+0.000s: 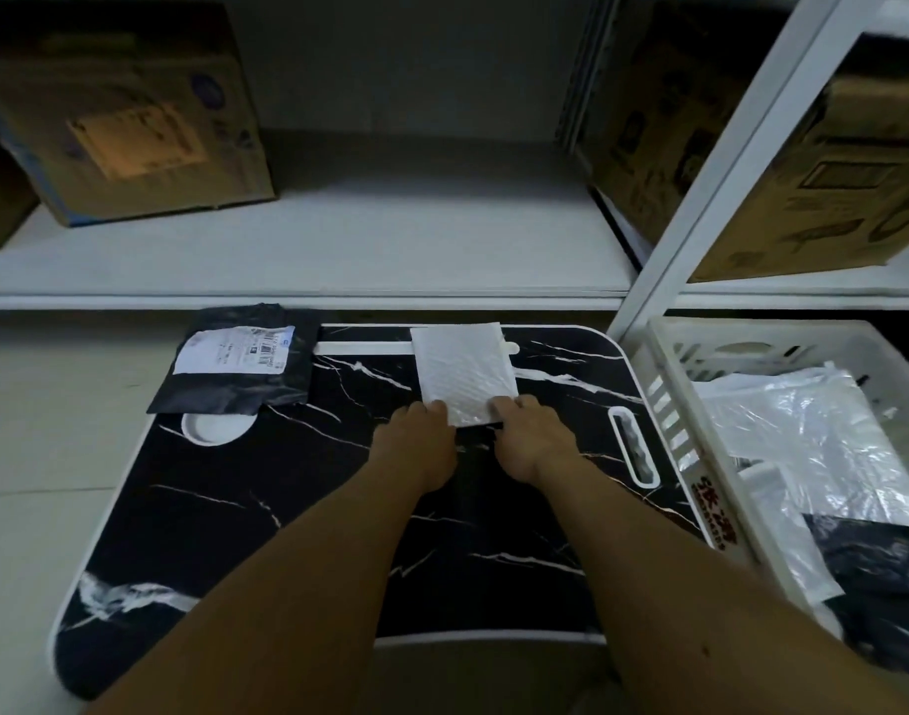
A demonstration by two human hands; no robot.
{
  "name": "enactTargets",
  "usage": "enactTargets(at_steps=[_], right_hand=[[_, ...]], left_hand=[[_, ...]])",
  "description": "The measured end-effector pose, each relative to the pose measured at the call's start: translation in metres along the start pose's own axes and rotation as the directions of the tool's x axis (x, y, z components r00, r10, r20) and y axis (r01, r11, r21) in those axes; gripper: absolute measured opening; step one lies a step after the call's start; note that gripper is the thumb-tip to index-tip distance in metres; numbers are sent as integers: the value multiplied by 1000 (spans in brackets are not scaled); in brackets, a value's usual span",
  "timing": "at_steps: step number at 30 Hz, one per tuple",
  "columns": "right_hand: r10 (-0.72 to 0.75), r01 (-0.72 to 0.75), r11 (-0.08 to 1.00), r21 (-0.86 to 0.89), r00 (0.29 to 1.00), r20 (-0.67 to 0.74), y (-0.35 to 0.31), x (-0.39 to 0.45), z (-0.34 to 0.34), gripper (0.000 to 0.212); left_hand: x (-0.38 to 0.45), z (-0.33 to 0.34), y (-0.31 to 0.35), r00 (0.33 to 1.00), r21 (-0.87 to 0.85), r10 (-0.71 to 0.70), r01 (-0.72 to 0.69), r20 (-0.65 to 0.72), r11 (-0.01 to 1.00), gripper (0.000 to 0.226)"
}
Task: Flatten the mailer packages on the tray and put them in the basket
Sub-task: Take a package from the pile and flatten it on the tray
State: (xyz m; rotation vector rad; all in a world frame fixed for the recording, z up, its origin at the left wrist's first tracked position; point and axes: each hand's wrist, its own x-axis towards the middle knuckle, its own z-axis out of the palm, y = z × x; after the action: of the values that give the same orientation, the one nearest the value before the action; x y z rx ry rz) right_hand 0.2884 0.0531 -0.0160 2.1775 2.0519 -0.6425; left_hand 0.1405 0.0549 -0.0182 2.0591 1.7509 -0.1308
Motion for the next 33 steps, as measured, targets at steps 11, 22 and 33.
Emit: enactTargets(at_steps=[11,22,33], right_hand=[[-75,77,997,17,994,-81,-44,-85,39,38],[-241,221,969,-109,943,-228,-56,-112,73,61],[-255,243,960,-140,964,-79,-37,-110,89,74]], left_hand=[[-77,9,-17,984,46,-145,150,-103,988,32],[-107,42,-26,988,353,105,-58,-114,934,77],[-106,53,-42,990,260,141,-136,2,956,66]])
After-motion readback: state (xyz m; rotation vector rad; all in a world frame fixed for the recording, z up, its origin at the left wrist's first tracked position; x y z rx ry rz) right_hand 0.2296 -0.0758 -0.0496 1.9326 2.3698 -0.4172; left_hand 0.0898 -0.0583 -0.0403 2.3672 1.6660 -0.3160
